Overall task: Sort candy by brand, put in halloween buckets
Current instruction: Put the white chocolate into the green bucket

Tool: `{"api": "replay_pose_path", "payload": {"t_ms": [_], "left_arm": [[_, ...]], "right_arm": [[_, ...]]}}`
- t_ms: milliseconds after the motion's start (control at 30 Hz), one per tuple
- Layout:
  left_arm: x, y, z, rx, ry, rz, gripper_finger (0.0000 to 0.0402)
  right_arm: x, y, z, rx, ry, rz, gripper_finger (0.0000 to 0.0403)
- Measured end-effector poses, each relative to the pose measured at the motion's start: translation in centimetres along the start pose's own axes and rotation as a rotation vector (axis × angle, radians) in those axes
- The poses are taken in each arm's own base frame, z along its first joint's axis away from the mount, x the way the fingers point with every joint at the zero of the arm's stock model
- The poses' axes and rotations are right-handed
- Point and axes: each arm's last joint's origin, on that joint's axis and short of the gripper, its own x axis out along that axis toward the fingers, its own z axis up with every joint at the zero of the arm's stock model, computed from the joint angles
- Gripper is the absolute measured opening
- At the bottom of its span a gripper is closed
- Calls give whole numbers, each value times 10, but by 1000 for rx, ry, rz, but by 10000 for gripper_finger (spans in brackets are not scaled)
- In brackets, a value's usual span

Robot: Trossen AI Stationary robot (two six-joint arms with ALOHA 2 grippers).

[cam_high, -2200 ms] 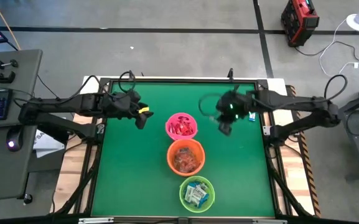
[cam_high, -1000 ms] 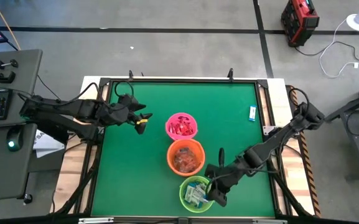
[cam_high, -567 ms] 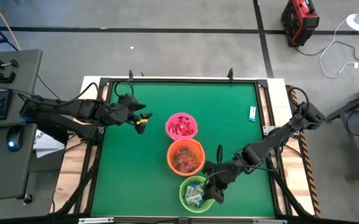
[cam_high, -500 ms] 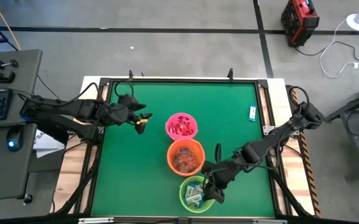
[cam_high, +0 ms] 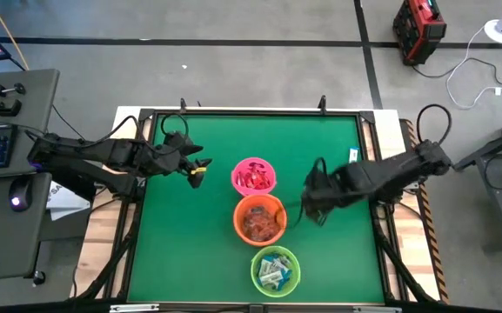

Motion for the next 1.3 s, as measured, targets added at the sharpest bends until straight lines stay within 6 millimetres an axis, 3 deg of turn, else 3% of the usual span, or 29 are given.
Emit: {"api": "replay_pose_path", "payload": {"t_ms": [67,233,367,467,633,833,1100,1300], "left_arm": [[0,0,-1,7,6,4,239],[1,1,-1,47,-7,46,239],[7,2,-2,75,-24,134,239],[13,2,-2,71,-24,175,239],[28,2,-3,24,-1,223,239],[51,2,-6,16,65,263,239],[75,4,-12,117,200,223,239],[80,10,-10,173,218,231,239]], "right_arm": [[15,-15,6,13,89,-84,188],[74,-46,19,-42,253,-56,188],[126,-88,19,-18,410,-181,188],[147,-123,15,34,491,-287,188],[160,-168,22,54,466,-480,188],[171,-205,29,147,469,-427,188],[189,-214,10,207,580,-302,188],[201,-215,-2,384,565,-349,188]]}}
